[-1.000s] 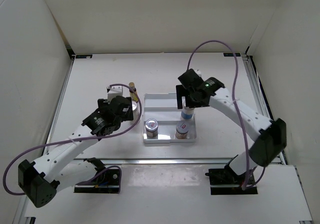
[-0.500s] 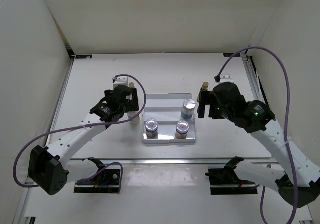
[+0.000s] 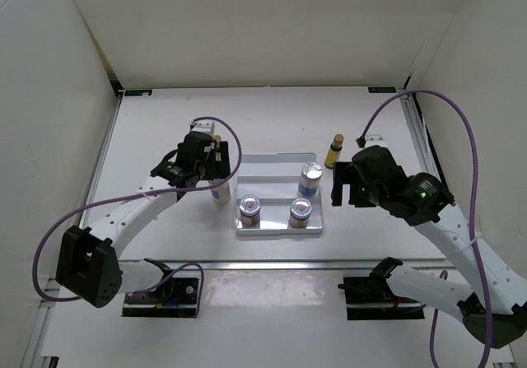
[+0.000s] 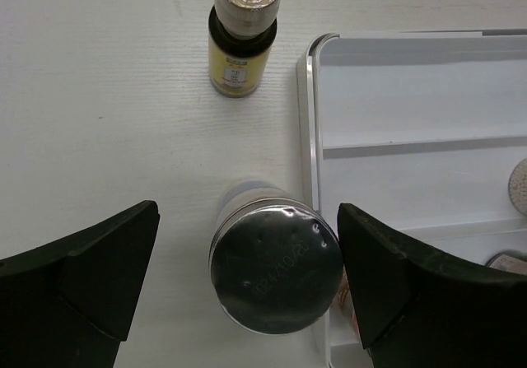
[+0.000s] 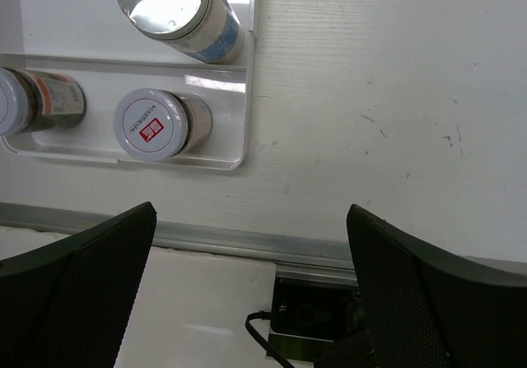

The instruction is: Organize the condiment bottles

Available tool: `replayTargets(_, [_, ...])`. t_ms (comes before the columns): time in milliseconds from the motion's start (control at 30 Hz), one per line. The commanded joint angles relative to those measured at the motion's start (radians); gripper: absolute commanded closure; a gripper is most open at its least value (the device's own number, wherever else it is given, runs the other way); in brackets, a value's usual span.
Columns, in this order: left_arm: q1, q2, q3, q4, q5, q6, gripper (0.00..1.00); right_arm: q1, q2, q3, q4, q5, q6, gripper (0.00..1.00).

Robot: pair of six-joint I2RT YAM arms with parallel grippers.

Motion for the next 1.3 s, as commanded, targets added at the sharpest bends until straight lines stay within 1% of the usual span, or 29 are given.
replayTargets(0, [0.023,0.007,0.029,0.019,0.066,0.025,0.0,0.003,-0.006,0.0,0.004,-0.001,0.012,0.0])
replayTargets(67, [0.023,0.02,0.029,0.019,0.077,0.026,0.0,0.003,-0.006,0.0,0.004,-0.001,0.012,0.0])
replayTargets(133, [0.023,0.039,0.029,0.019,0.088,0.026,0.05,0.003,-0.006,0.0,0.004,-0.001,0.012,0.0])
replayTargets(167, [0.023,0.039,0.029,0.019,0.101,0.026,0.1,0.003,-0.006,0.0,0.004,-0.001,0.012,0.0])
replayTargets(233, [0.023,0.039,0.029,0.019,0.115,0.026,0.14,0.003,-0.006,0.0,-0.005,-0.001,0.012,0.0])
replayTargets(333, [0.023,0.039,0.029,0.019,0.125,0.036,0.26,0.003,-0.016,-0.009,-0.005,-0.001,0.021,0.0])
replayTargets(367, [0.023,0.029,0.055,0.019,0.125,0.036,0.35,0.003,-0.016,-0.009,-0.005,-0.001,0.021,0.0])
replayTargets(467, [0.023,-0.008,0.097,0.007,0.109,0.047,0.51,0.003,-0.016,-0.009,-0.005,-0.001,0.021,0.0])
replayTargets(500, [0.023,-0.017,0.113,-0.004,0.097,0.047,0.58,0.003,-0.016,-0.009,-0.005,-0.001,0.021,0.0])
replayTargets(567, [0.023,-0.045,0.166,-0.004,0.067,0.047,0.64,0.003,-0.016,-0.009,-0.005,-0.001,0.021,0.0])
replayTargets(600, [0.012,-0.045,0.183,-0.004,0.056,0.047,0.69,0.003,-0.016,-0.009,-0.005,-0.001,0.021,0.0])
replayTargets(633, [0.012,-0.057,0.215,-0.004,0.045,0.047,0.71,0.003,-0.016,-0.009,-0.005,-0.01,0.021,0.0])
replayTargets(733, [-0.032,-0.057,0.262,-0.004,0.033,0.047,0.76,0.003,-0.016,-0.009,-0.005,-0.01,0.021,0.0])
replayTargets(767, [-0.046,-0.057,0.291,-0.004,0.033,0.036,0.76,0.003,-0.016,-0.009,-0.005,-0.01,0.021,0.0])
replayTargets(900, [-0.083,0.015,0.334,-0.004,0.052,0.004,0.77,0.003,-0.016,-0.018,-0.005,-0.01,0.021,0.0])
replayTargets(933, [-0.095,0.029,0.335,0.007,0.053,0.004,0.78,0.003,-0.016,-0.018,-0.014,-0.01,0.021,0.0])
replayTargets(1033, [-0.107,0.081,0.335,0.033,0.063,-0.019,0.78,0.003,-0.025,-0.018,-0.025,-0.01,0.031,0.0])
replayTargets(1100, [-0.127,0.099,0.306,0.061,0.063,-0.028,0.78,0.003,-0.037,-0.018,-0.051,0.001,0.031,0.0])
replayTargets(1267, [-0.146,0.13,0.258,0.071,0.063,-0.057,0.78,0.003,-0.068,-0.018,-0.092,0.03,0.049,0.0])
